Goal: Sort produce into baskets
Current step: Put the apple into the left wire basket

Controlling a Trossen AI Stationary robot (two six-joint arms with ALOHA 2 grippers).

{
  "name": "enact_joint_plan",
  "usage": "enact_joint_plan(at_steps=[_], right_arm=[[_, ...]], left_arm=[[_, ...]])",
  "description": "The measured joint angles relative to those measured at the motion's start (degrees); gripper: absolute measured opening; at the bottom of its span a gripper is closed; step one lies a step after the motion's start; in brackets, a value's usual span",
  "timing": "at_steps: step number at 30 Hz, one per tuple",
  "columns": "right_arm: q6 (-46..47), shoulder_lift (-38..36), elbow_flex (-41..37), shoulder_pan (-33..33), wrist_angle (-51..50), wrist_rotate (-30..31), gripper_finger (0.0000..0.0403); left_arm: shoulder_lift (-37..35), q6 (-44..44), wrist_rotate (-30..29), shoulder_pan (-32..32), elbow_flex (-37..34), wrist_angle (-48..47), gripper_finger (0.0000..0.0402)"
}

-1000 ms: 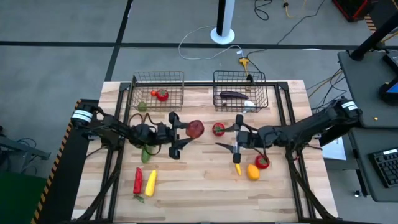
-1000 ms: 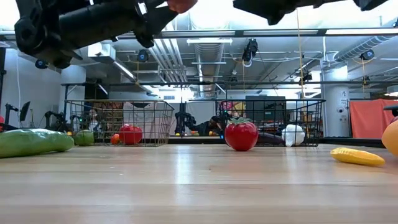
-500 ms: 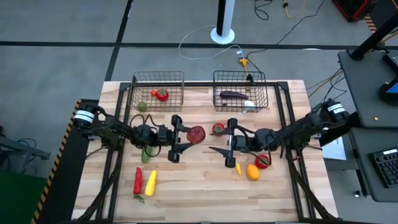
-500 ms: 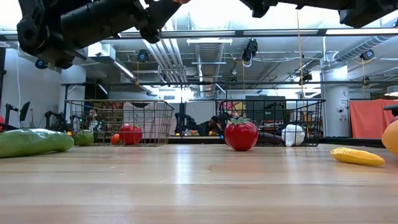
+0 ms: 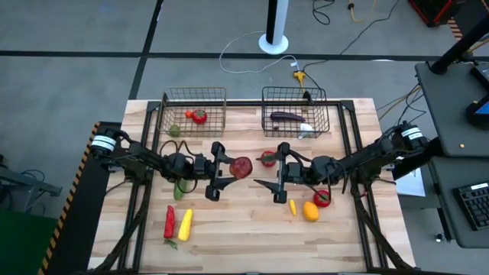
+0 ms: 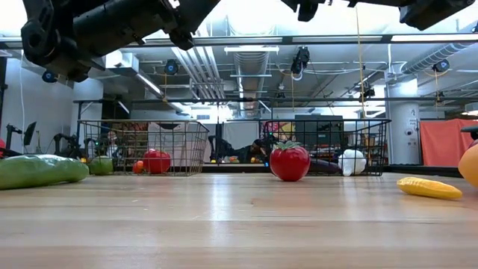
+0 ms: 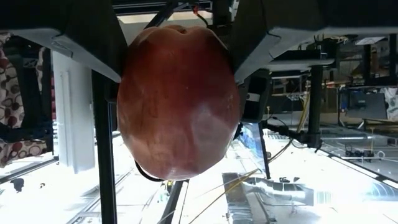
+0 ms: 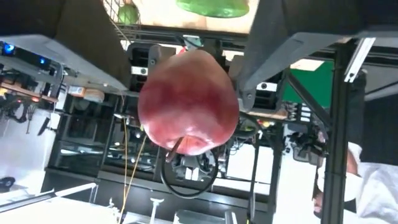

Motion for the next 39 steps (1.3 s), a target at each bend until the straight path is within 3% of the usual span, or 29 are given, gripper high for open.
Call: enact_joint_plan(at_steps=[7,15,22,26,32,37,39], right_arm=[[0.0,0.1,1.3,-0.9,-0.6,-0.7,0.0361],[-0.3,0.1,4.9,-1.1,-7.8,-3.3,0.0364],[-2.2,0.1,5.8,-1.1,-8.3,-3.7,0.0364],[-2.6,0.1,6.9,-1.3,-11.2,-4.0,0.035],[-3.1,0.1,8.0,-1.4,-13.7,-4.2,0.0294],[-3.5,0.1,8.1,-1.5,-14.0,-5.1,0.0294],[-2.9,0.1,8.1,-1.5,-14.2,-5.2,0.0294]], left_arm=[[0.7,0.0,0.5,-0.2,2.2,-1.7,0.023],[3.0,1.4,1.4,-0.2,5.4,-2.3,0.023],[3.0,1.4,1.5,-0.2,7.0,-5.7,0.023],[3.0,1.3,1.4,-0.4,8.7,-10.2,0.023],[3.0,2.4,2.4,-0.5,10.3,-12.0,0.0232],[3.0,3.5,2.2,-0.6,9.7,-11.0,0.0233],[3.0,2.0,-0.5,-0.8,9.3,-11.0,0.0235]])
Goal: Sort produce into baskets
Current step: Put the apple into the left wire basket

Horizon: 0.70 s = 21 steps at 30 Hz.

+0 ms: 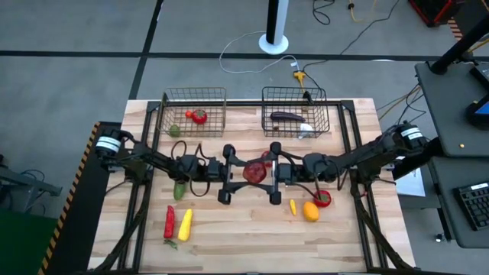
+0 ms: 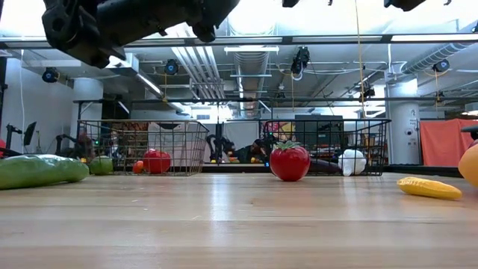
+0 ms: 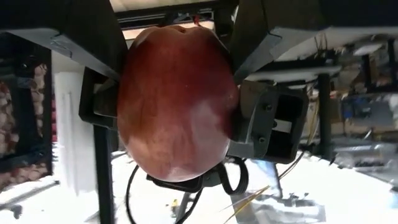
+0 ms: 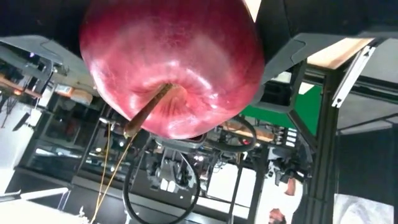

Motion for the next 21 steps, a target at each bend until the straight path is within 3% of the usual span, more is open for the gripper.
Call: enact_joint_plan(at_steps=[6,10,15,21], right_arm=[[-0.3,-1.7,-0.2,-0.1,-1.8,1.9,0.0294],[-0.1,-3.7,1.0,0.1,-8.1,4.2,0.0294],[2.9,-6.4,5.4,0.0,-24.8,6.3,0.0294],[10.2,-6.7,13.9,0.0,-55.2,11.9,0.0294]], left_arm=[[0.0,-3.2,-6.0,-0.2,-1.9,-0.9,0.0273],[0.0,-3.7,-6.4,-0.2,-1.9,-1.7,0.0304],[-0.2,-0.6,-6.3,-0.2,-2.3,-3.2,0.0323],[-2.0,0.0,-6.3,-0.3,-3.9,-3.3,0.0324]])
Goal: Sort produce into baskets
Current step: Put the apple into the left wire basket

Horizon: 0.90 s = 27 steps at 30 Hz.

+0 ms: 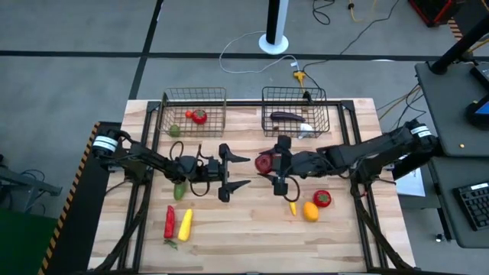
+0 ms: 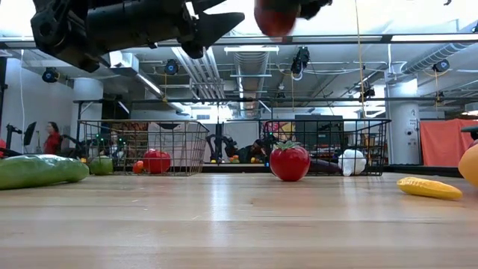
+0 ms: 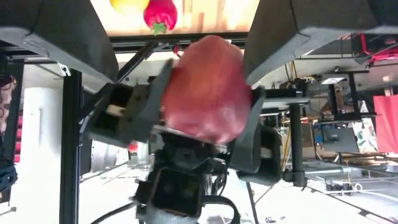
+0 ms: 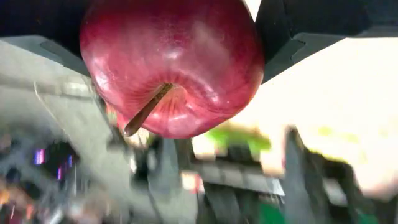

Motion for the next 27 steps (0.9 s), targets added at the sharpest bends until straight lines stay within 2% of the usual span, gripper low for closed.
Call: enact_joint_plan(at_steps=[4,6,15,27], right_arm=[[4.8,0.3,3.4,0.0,-11.2,0.4,0.0294],[5.9,1.0,3.6,0.1,-12.9,0.3,0.0294],[6.0,4.0,2.6,0.0,-10.7,0.2,0.0295],[5.2,4.4,2.9,0.0,-10.0,0.2,0.0297]], left_arm=[[-1.9,0.7,0.0,0.0,-1.5,0.0,0.0324],[-2.9,1.0,0.0,0.0,-1.6,0.3,0.0324],[-2.4,6.2,2.4,0.0,4.7,-4.5,0.0317],[-0.3,6.4,3.3,1.2,10.9,-14.4,0.0309]])
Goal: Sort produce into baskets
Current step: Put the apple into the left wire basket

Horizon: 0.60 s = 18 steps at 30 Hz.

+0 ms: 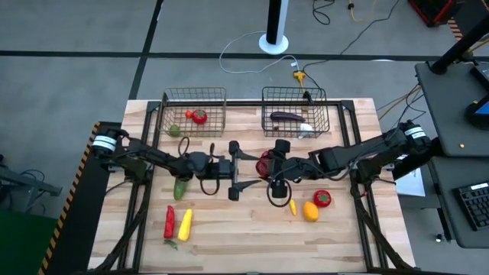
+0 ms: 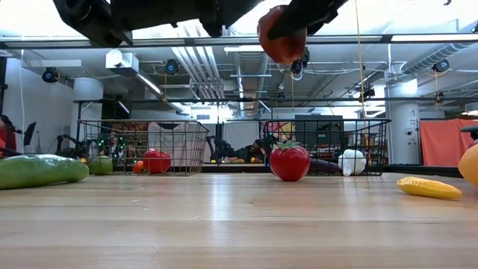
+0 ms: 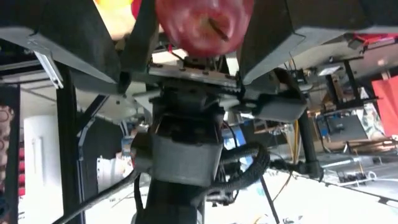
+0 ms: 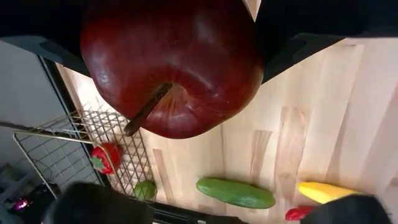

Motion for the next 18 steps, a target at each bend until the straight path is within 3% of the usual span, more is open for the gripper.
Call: enact_joint_plan(at_steps=[18], right_arm=[[0.0,0.0,0.0,0.0,-0.2,0.0,0.0297]], left_arm=[[6.0,-3.5,-0.2,2.7,3.6,-0.8,0.0309]])
